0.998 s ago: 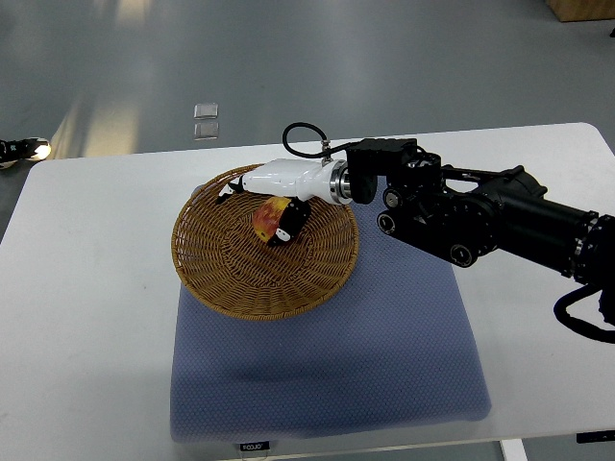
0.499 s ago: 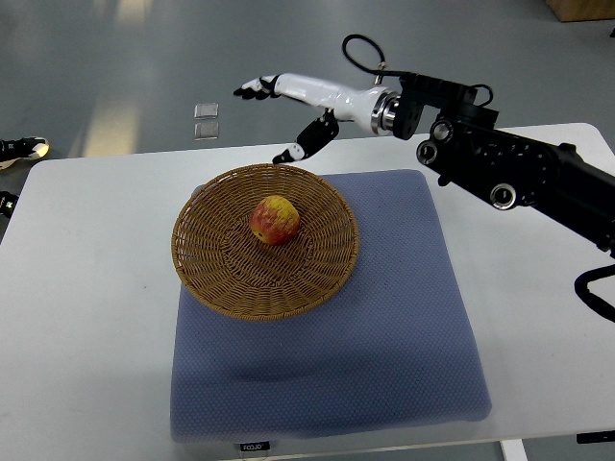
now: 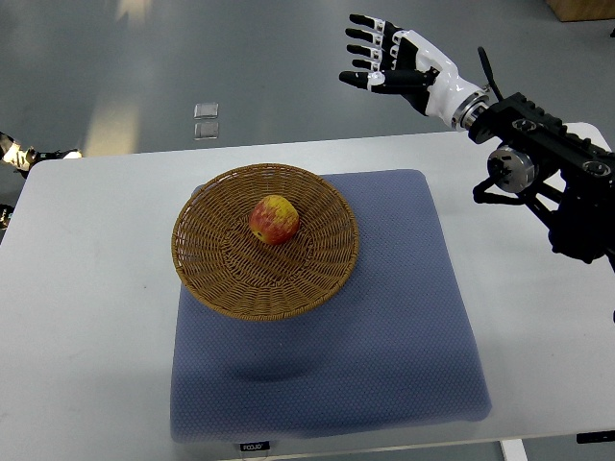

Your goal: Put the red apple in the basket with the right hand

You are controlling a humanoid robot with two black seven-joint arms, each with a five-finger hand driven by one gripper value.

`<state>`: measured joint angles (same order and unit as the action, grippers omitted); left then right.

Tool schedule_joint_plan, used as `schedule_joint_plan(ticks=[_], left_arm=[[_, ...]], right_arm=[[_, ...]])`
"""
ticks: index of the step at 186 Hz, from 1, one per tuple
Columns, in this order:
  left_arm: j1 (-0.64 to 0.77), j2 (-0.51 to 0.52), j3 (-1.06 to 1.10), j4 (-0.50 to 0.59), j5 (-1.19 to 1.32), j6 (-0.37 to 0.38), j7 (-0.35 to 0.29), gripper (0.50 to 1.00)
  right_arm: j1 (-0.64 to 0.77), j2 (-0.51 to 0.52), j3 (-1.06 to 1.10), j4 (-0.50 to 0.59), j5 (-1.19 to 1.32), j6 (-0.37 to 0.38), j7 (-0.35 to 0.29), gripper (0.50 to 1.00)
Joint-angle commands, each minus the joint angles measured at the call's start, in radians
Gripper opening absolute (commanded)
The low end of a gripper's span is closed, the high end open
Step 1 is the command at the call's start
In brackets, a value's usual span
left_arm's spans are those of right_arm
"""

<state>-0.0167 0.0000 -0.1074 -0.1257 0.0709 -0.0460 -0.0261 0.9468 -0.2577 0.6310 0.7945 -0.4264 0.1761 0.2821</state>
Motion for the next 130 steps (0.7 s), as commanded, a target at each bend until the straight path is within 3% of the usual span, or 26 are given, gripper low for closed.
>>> schedule_joint_plan(ticks=[1,52,130], left_arm=[[0.000,0.000,0.000,0.000,0.000,0.000,0.000,1.000],[0.000,0.000,0.000,0.000,0.001,0.000,0.000,1.000],[0.000,0.000,0.000,0.000,0.000,-0.002,0.000,1.000]], right_arm=[[-0.066,0.008,0.067,0.000,0.035,-0.004,0.002,0.913],[-0.207,0.043,0.231,-0.014,0.158,-0.012,-0.001,0.913],[-0.250,0.094,0.239,-0.072,0.296,-0.010,0.020,0.915]])
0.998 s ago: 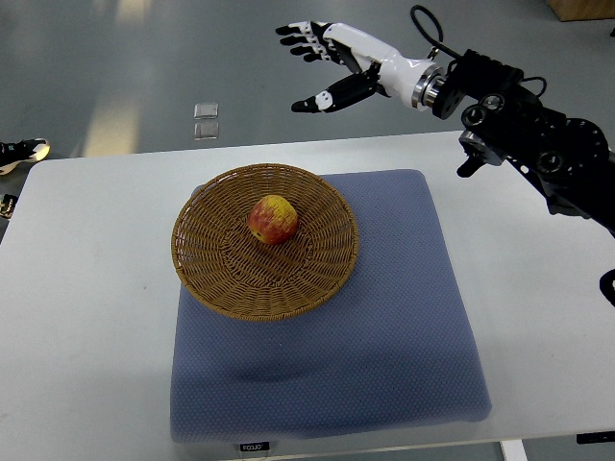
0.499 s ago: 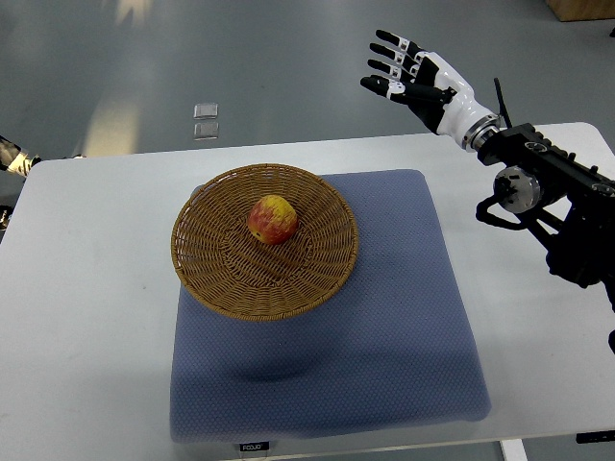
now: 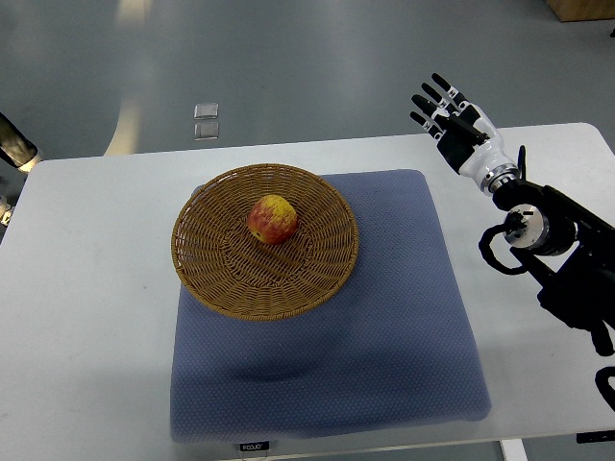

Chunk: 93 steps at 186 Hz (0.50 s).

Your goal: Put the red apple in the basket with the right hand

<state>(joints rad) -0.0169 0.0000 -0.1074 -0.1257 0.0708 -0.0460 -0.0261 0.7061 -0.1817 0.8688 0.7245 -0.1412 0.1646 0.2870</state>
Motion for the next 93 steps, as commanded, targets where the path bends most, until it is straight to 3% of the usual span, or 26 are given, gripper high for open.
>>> schedule_joint_plan(ticks=[1,93], left_arm=[[0.000,0.000,0.000,0.000,0.000,-0.002,0.000,1.000],[0.000,0.000,0.000,0.000,0.000,0.000,0.000,1.000]], right_arm=[[-0.010,0.018,0.001,-0.002,0.011,0.001,0.015,0.915],[-0.033,0.033,0.003,-0.014,0.074,0.000,0.064,0.915]])
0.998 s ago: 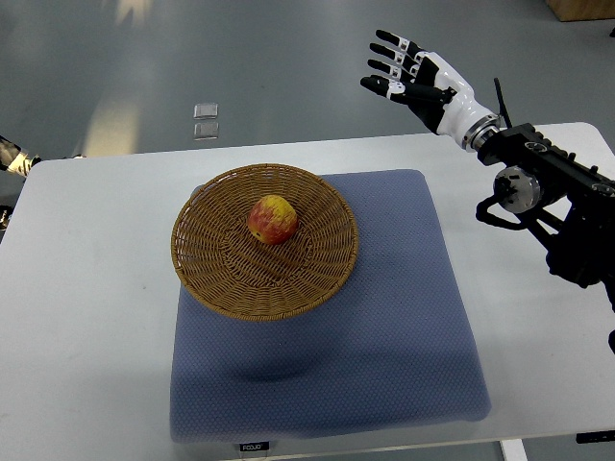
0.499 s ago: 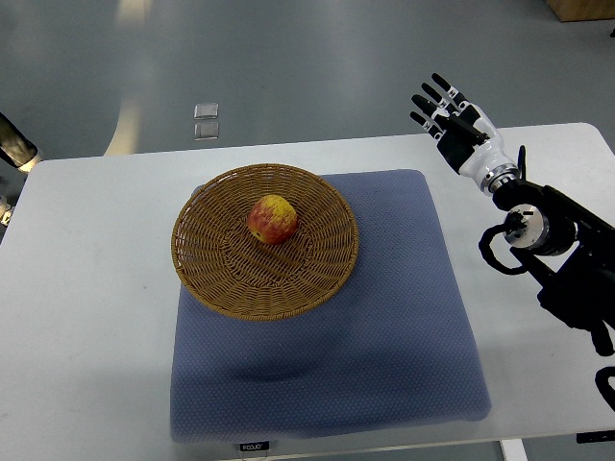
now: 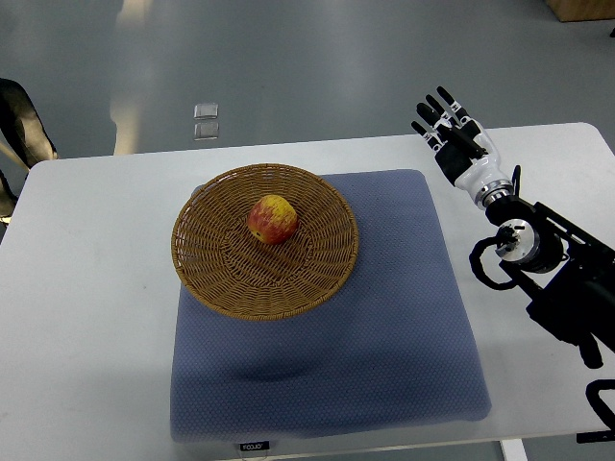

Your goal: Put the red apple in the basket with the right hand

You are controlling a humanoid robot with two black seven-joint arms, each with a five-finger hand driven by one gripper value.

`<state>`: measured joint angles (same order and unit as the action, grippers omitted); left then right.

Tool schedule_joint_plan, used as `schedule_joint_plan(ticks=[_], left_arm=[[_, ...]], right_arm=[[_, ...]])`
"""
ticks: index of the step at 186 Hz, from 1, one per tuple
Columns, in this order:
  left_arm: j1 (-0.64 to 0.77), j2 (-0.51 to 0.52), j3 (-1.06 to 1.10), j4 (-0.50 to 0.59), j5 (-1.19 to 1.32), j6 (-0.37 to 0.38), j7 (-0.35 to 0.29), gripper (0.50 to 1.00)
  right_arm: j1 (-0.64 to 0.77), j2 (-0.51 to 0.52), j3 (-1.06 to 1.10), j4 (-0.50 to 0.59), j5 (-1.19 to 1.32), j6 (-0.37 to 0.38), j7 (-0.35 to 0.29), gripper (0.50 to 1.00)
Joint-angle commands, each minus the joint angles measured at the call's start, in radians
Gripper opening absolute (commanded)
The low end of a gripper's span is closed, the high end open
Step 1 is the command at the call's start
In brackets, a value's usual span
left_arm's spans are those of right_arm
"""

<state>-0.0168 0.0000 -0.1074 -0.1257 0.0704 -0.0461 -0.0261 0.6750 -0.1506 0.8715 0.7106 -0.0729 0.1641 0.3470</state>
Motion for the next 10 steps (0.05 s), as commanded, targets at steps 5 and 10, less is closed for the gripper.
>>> schedule_joint_plan(ticks=[5,10], left_arm=[[0.000,0.000,0.000,0.000,0.000,0.000,0.000,1.000],[0.000,0.000,0.000,0.000,0.000,0.000,0.000,1.000]], right_arm=[[-0.002,0.002,0.000,0.000,0.007,0.000,0.006,0.915],[-0.002,0.002,0.000,-0.002,0.007,0.000,0.006,0.915]])
